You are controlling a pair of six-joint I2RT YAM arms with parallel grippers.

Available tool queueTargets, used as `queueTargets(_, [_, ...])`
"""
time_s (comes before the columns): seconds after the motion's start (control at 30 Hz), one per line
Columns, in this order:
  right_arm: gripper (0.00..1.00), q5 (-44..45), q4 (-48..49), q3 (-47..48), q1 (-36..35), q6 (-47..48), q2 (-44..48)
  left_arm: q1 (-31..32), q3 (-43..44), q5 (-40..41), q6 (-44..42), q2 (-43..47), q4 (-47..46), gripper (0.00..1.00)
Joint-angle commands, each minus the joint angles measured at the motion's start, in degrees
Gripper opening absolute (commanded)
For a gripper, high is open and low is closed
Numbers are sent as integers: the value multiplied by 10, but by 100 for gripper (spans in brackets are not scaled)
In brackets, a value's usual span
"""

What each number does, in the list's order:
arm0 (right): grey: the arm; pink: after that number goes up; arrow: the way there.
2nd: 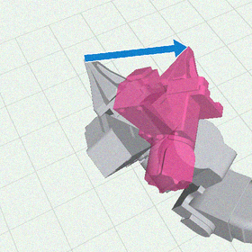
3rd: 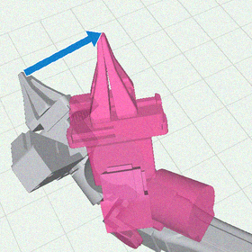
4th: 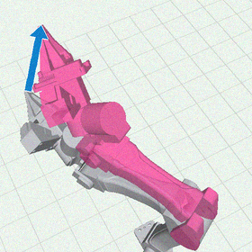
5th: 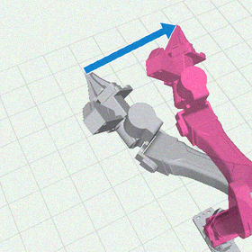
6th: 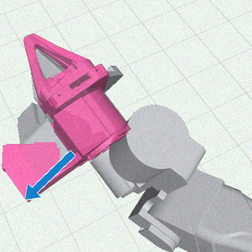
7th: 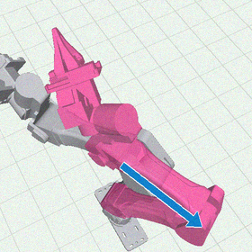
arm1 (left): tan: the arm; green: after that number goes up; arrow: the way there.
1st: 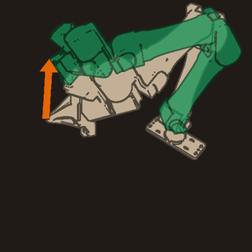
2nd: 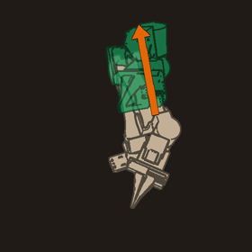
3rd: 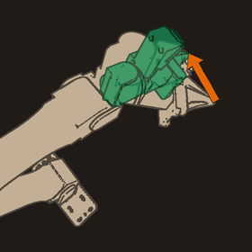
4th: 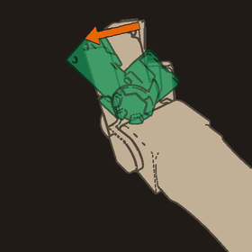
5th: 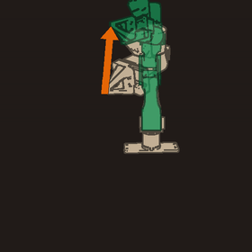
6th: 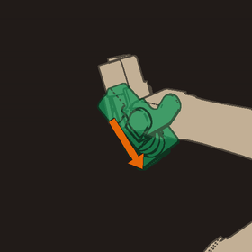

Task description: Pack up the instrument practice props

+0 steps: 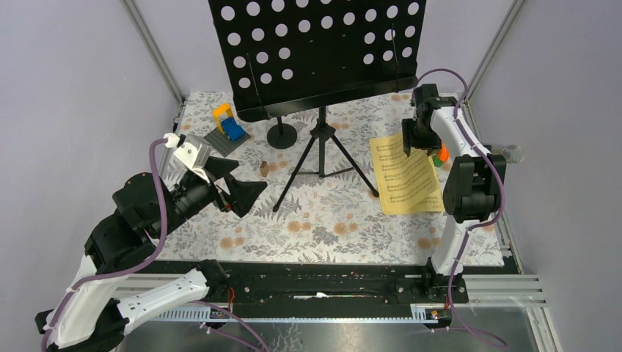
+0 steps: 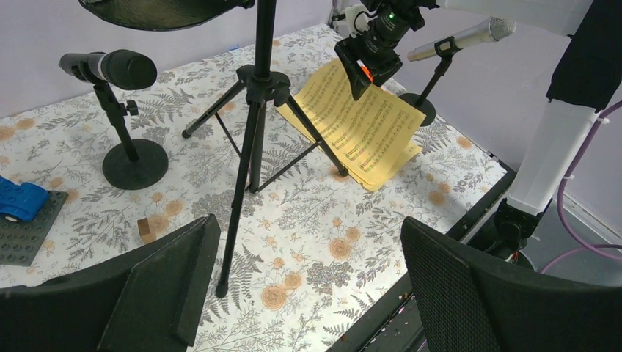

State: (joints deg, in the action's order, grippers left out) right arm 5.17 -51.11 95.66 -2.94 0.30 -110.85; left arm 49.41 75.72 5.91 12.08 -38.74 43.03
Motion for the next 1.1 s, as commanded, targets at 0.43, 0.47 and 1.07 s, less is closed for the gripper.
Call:
queueTargets(0.43, [94, 47, 170, -185, 2, -152, 353, -1, -49, 184, 64, 61, -25, 99])
queueTargets(0.47, [94, 17, 186, -205, 3, -153, 380, 0, -58, 196, 77, 71, -26, 99])
queueTargets(1.07, [97, -285, 325, -503, 3, -321, 620, 0, -345, 216, 133, 183, -216, 99])
